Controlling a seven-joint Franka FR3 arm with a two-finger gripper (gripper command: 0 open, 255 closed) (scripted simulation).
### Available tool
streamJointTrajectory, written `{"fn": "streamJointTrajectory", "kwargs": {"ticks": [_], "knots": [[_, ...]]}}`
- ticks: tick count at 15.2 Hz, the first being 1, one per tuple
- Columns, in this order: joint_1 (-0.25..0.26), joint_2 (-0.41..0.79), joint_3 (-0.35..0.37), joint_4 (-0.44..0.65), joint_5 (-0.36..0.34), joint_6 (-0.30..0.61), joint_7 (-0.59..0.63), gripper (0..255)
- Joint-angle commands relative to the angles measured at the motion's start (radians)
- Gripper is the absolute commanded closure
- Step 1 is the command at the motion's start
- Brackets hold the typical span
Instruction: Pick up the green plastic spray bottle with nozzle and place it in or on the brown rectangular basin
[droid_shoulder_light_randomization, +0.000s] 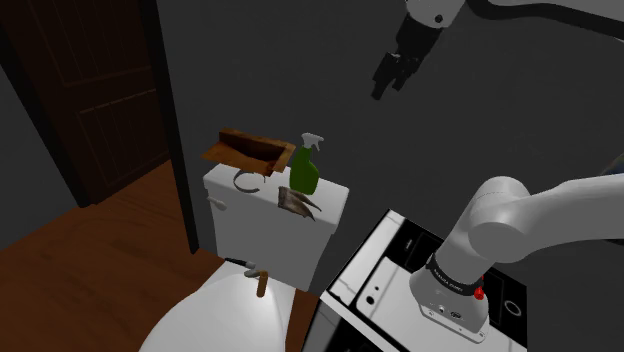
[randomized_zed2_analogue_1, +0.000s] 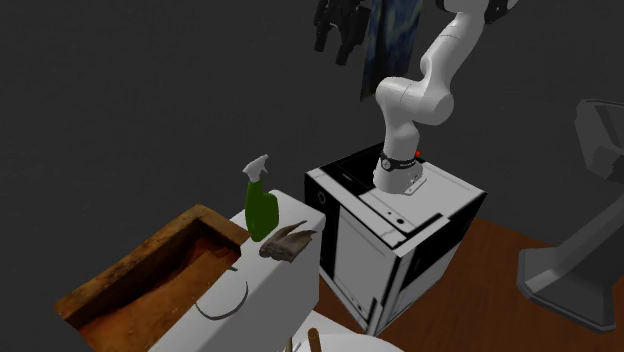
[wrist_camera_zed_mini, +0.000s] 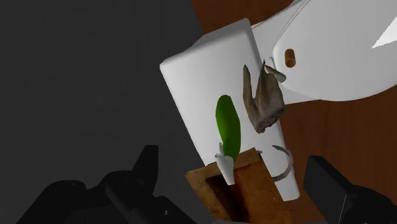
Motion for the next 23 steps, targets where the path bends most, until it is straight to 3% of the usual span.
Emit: {"fn": "streamJointTrajectory", "kwargs": {"ticks": [1, 9, 16, 20, 23], "knots": [[0.0, 0.0, 0.0, 0.0, 0.0, 0.0, 0.0, 0], [0.043, -0.021, -0.13, -0.297, -0.009, 0.383, -0.161, 0], [0.097, 0.111, -0.271, -0.455, -0.003, 0.755, -0.333, 0], [0.173, 0.252, -0.383, -0.492, 0.038, 0.977, -0.466, 0], [0.292, 0.377, -0.51, -0.492, 0.118, 1.136, -0.605, 0]]}}
